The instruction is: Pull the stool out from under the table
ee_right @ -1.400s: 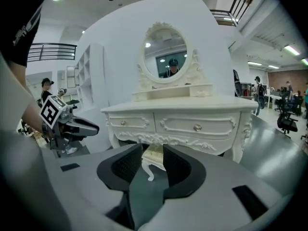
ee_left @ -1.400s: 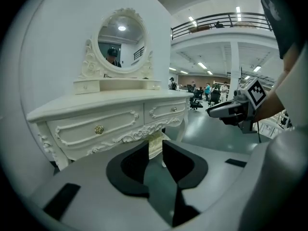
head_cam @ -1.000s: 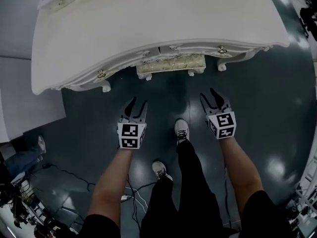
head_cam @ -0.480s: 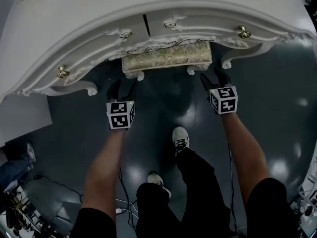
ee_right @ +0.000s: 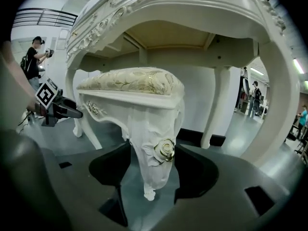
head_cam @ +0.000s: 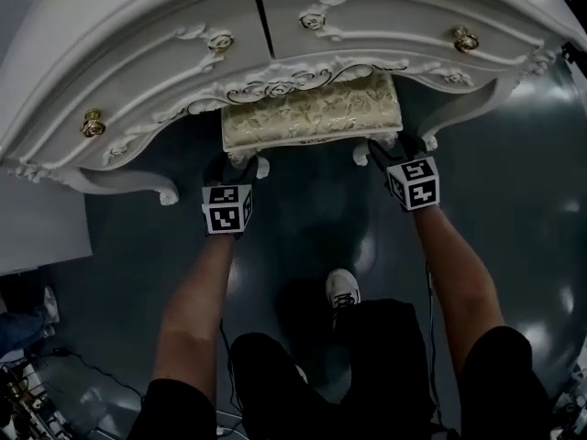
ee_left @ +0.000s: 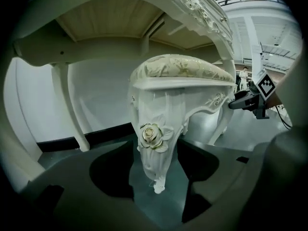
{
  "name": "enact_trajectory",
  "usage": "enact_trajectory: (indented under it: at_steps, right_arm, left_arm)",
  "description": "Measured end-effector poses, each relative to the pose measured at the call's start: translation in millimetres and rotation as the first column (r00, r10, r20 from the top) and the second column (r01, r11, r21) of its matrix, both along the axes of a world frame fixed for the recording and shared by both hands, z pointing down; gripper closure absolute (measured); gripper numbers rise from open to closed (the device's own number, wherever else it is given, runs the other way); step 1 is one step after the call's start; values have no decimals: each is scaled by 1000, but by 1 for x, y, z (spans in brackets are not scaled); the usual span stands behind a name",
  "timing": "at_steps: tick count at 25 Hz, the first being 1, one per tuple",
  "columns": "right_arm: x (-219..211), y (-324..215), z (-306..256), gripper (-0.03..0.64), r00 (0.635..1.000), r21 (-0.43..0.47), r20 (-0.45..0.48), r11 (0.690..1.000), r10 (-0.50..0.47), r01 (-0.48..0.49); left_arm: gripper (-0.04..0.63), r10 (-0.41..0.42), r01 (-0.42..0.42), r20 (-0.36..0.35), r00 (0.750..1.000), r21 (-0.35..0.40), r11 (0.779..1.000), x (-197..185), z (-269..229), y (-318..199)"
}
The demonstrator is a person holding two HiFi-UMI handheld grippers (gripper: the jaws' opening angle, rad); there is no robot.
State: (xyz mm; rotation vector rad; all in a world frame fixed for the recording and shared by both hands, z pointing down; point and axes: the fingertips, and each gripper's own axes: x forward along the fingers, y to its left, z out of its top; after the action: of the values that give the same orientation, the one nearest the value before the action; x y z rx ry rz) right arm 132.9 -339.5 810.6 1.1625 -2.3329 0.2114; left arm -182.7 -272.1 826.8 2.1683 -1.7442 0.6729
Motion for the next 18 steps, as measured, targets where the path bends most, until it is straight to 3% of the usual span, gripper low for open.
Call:
enact_trajectory:
  at_steps: [3,9,18]
  right_arm:
    - [-3,-7,0,327,1000,59,6,998,-12,11]
    - [-8,-9,3,325,999,96,22,994,39,-41]
    - [-4,2,5,325,998,73,6,995,66,-67]
  left_arm:
    - [316,23,-23,8,1000,40,999,6,1,-15]
    - [316,46,-46,7,999,109,993,7,-1,-19]
    - [319,55,-55,2,998,71,996,9,-1,-10]
